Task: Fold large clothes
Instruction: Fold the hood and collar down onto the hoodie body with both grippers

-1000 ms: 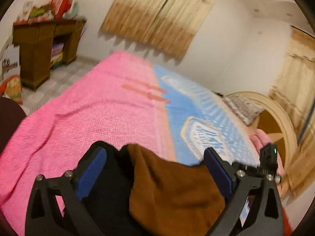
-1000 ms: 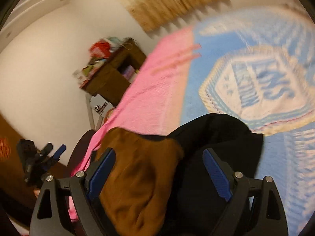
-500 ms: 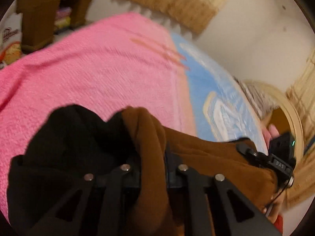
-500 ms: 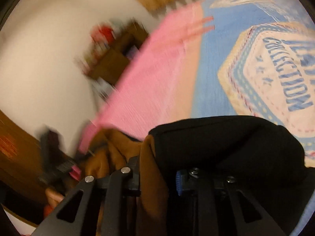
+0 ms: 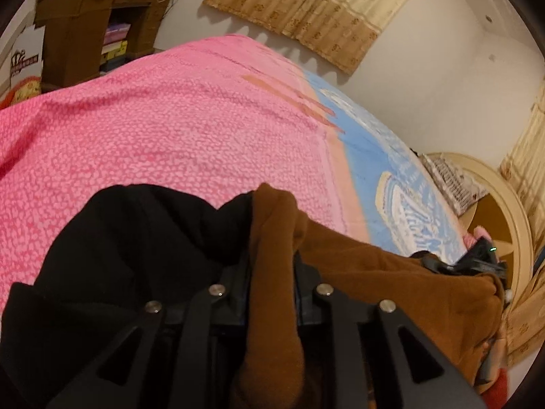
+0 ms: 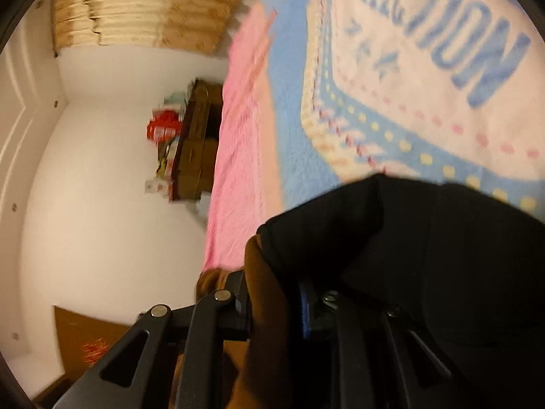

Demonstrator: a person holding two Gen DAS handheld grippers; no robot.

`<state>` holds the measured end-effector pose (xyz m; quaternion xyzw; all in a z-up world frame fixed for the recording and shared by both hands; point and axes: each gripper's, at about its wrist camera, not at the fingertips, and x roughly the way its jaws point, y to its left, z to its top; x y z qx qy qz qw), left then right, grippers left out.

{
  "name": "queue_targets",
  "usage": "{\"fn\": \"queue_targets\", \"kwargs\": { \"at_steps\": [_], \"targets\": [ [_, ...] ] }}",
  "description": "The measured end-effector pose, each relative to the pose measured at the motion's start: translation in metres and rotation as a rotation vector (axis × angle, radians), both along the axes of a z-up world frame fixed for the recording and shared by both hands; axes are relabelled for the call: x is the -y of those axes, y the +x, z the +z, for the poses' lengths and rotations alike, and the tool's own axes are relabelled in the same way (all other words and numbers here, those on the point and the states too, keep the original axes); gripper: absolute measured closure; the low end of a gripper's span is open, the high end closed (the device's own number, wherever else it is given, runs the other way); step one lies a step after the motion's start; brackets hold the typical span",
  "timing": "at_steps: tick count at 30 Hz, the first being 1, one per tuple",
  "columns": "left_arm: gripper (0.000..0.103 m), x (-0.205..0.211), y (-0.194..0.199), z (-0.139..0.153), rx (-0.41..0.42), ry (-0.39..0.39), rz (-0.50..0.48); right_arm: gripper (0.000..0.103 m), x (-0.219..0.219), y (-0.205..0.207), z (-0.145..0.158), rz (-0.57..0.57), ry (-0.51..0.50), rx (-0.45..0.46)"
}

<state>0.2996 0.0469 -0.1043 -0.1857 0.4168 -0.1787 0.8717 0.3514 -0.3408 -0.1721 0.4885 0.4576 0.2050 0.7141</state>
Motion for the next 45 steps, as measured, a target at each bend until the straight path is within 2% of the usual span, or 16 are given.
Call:
{"fn": "queue_targets", "kwargs": {
  "at_steps": [2,4,6,7,10,15,18,19,20,21,26,29,31,33,39,45],
  "targets": [
    [0.080,-0.001,0.001,-0.001,0.000,0.005,0.004,0.079,0.009,-0.028,0.023,-0.016,-0.079,0.030],
    [0.080,0.003,0.001,-0.001,0.001,0.020,0.009,0.079,0.037,-0.067,0.052,-0.188,-0.174,0.085],
    [0.079,0.006,0.002,-0.001,0.004,0.043,0.014,0.077,0.040,-0.103,0.092,-0.291,-0.339,0.242],
    [0.079,0.008,0.001,0.000,0.007,0.054,0.015,0.077,0.021,-0.120,0.116,-0.244,-0.419,0.377],
    [0.079,0.008,0.001,-0.001,0.010,0.068,0.019,0.077,-0.052,-0.134,0.146,-0.060,-0.506,0.498],
    [0.072,0.000,-0.006,0.011,-0.030,0.058,0.017,0.077,-0.157,-0.109,0.106,0.149,-0.615,0.455],
    [0.044,-0.010,-0.029,0.040,0.015,0.113,0.049,0.076,-0.193,-0.089,0.043,0.267,-0.749,0.314],
    [0.027,-0.012,-0.038,0.047,0.040,0.144,0.063,0.076,-0.191,-0.100,0.041,0.225,-0.775,0.413],
    [0.015,-0.013,-0.051,0.057,0.075,0.192,0.077,0.076,-0.192,-0.105,0.042,0.223,-0.783,0.432],
    [0.012,-0.013,-0.062,0.064,0.107,0.220,0.078,0.076,-0.189,-0.104,0.044,0.218,-0.767,0.419],
    [0.012,-0.033,-0.109,0.075,0.143,0.194,0.047,0.076,-0.197,-0.117,0.062,0.199,-0.825,0.389],
    [0.012,-0.064,-0.148,0.079,0.169,0.176,0.042,0.075,-0.173,-0.159,0.094,0.133,-0.715,0.437],
    [0.012,-0.086,-0.171,0.080,0.179,0.185,0.047,0.061,-0.146,-0.206,0.122,0.087,-0.655,0.477],
    [0.012,-0.110,-0.201,0.082,0.184,0.206,0.050,0.033,-0.122,-0.251,0.145,0.053,-0.626,0.514],
    [0.012,-0.170,-0.289,0.069,0.156,0.196,0.025,0.031,-0.064,-0.411,0.174,0.056,-0.610,0.508],
    [0.012,-0.163,-0.335,0.038,0.090,0.120,-0.067,0.031,-0.039,-0.516,0.129,0.008,-0.639,0.337]
  ]
}}
